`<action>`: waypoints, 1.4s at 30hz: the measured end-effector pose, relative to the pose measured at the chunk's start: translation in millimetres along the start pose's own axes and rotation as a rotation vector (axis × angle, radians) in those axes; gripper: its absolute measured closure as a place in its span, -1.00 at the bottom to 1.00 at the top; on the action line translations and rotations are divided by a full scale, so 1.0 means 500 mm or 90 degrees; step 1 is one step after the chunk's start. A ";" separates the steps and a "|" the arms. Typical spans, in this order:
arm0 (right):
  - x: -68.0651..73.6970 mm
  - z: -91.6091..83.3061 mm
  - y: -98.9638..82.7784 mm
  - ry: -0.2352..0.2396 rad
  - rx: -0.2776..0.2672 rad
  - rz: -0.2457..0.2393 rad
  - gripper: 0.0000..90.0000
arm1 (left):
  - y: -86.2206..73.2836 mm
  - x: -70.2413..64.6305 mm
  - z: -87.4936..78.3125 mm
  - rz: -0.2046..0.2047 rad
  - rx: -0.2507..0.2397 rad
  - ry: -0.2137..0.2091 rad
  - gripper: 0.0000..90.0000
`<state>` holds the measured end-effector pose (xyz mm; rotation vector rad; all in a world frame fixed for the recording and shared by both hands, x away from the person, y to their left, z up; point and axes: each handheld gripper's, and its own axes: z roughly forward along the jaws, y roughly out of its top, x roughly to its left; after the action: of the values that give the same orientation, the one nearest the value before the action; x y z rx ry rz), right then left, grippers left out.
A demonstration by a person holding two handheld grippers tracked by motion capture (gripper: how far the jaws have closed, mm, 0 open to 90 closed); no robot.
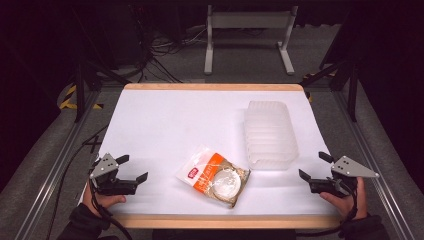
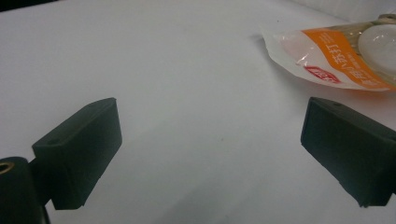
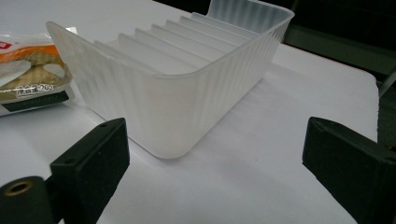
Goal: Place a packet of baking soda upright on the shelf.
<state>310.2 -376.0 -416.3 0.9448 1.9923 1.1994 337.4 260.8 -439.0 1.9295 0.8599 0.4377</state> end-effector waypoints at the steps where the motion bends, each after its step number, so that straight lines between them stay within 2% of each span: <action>1: 0.000 0.000 -0.001 -0.001 0.002 -0.002 -0.82 | 0.001 -0.004 0.005 0.002 0.008 -0.011 -0.85; 4: -0.002 0.000 -0.002 -0.001 0.003 0.003 -0.81 | 0.005 -0.017 0.017 0.004 0.028 -0.036 -0.84; 6: -0.002 0.001 -0.002 0.000 0.006 0.004 -0.80 | 0.007 -0.025 0.024 0.002 0.032 -0.058 -0.81; 8: 0.001 0.002 -0.001 0.001 0.009 -0.002 -0.80 | 0.011 -0.031 0.032 0.007 0.038 -0.068 -0.77; 9: 0.003 0.004 0.000 0.002 0.011 -0.002 -0.80 | 0.013 -0.035 0.036 -0.002 0.041 -0.085 -0.74; 10: 0.005 0.005 0.001 0.007 0.011 -0.005 -0.78 | 0.016 -0.038 0.041 -0.003 0.052 -0.091 -0.67; 12: 0.011 0.007 0.001 0.013 0.018 -0.012 -0.78 | 0.022 -0.047 0.053 -0.022 0.062 -0.117 -0.66; 14: 0.013 0.008 0.000 0.015 0.019 -0.016 -0.78 | 0.026 -0.053 0.060 -0.031 0.067 -0.128 -0.64; 16: 0.015 0.009 -0.001 0.017 0.025 -0.021 -0.77 | 0.031 -0.063 0.074 -0.044 0.077 -0.162 -0.62; 18: 0.015 0.010 -0.001 0.018 0.025 -0.020 -0.77 | 0.035 -0.072 0.087 -0.057 0.091 -0.179 -0.60; 19: 0.014 0.010 -0.001 0.018 0.026 -0.019 -0.77 | 0.037 -0.075 0.094 -0.064 0.098 -0.197 -0.57; 25: 0.016 0.012 -0.002 0.021 0.029 -0.021 -0.76 | 0.048 -0.082 0.140 -0.108 0.143 -0.252 -0.53; 27: 0.017 0.013 -0.002 0.021 0.031 -0.023 -0.76 | 0.053 -0.079 0.152 -0.129 0.144 -0.269 -0.51; 28: 0.017 0.014 -0.002 0.022 0.033 -0.023 -0.76 | 0.055 -0.077 0.156 -0.132 0.148 -0.279 -0.51; 34: 0.019 0.018 -0.002 0.025 0.037 -0.026 -0.76 | 0.069 -0.079 0.197 -0.167 0.170 -0.306 -0.51; 36: 0.019 0.018 -0.002 0.026 0.037 -0.026 -0.76 | 0.073 -0.083 0.209 -0.168 0.175 -0.316 -0.51; 38: 0.019 0.018 -0.002 0.025 0.038 -0.026 -0.76 | 0.081 -0.087 0.222 -0.181 0.180 -0.326 -0.51; 42: 0.018 0.019 -0.003 0.028 0.038 -0.023 -0.75 | 0.096 -0.095 0.250 -0.182 0.186 -0.344 -0.50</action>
<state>312.3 -364.5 -422.7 0.9143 2.0820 1.1554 399.9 134.2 -455.8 2.0009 0.8460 -0.3868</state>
